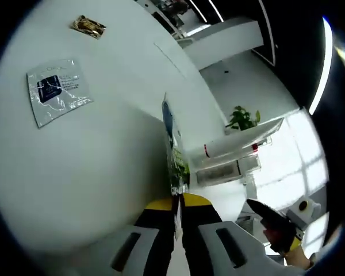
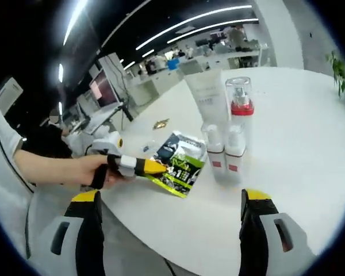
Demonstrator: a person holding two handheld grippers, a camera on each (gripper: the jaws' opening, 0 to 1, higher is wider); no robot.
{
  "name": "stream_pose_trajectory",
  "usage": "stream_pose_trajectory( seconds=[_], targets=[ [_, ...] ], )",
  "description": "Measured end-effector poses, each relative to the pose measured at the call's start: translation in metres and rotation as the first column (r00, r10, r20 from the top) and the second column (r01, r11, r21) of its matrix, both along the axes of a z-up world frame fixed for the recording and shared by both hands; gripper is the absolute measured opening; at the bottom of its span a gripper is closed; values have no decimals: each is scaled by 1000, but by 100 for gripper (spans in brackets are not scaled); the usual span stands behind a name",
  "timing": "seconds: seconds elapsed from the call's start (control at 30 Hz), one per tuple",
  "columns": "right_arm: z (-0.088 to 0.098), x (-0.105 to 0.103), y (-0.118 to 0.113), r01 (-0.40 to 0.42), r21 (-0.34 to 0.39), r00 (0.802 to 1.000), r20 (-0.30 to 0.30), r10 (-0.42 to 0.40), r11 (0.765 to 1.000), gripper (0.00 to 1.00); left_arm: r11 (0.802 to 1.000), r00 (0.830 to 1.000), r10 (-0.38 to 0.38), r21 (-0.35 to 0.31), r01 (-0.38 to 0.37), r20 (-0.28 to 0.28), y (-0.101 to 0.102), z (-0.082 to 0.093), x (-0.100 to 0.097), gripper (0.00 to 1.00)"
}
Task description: Arrange the skincare products in the storage area until every visible bottle or jar stands upright without overlapping.
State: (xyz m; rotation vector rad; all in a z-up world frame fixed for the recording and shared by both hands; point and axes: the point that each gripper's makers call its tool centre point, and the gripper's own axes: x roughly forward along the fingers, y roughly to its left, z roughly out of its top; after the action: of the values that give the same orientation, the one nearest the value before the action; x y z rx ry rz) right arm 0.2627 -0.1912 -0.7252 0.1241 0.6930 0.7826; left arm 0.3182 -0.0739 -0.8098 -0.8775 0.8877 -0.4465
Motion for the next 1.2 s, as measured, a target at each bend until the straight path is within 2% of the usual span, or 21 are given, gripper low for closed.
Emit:
stream_pose_trajectory(
  seconds=[0.13,0.27,0.5,0.73,0.83,0.93,1.0,1.2],
  targets=[
    [-3,-2,-3,6,-1,1000,-8,-6,1000,99,998,999,-33,56,33,15,0,-2,-1,2],
    [-3,-2,-4,11,5,1000,-13,-11,1000,99,993,998,-61,108,57,26,0,-3,-2,9],
    [-1,-3,-2,11,8,1000,-10,-11,1000,99,977,992,-116,187,106,40,4,-3,-7,11],
    [0,-4,-2,19,14,1000,-11,-18,1000,99,935,977,-204,310,174,66,10,-3,-5,18],
    [0,-3,-2,20,14,1000,-9,-20,1000,99,904,967,-243,379,198,74,14,-5,-2,22],
    [0,-3,-3,21,14,1000,-7,-21,1000,99,890,963,-261,406,211,73,14,-4,0,27],
    [1,-3,-3,19,12,1000,-5,-19,1000,99,869,957,-283,440,227,64,16,-7,0,28],
    [2,-4,-4,26,15,1000,-2,-26,1000,99,849,952,-299,474,236,61,18,-7,-3,30]
  ],
)
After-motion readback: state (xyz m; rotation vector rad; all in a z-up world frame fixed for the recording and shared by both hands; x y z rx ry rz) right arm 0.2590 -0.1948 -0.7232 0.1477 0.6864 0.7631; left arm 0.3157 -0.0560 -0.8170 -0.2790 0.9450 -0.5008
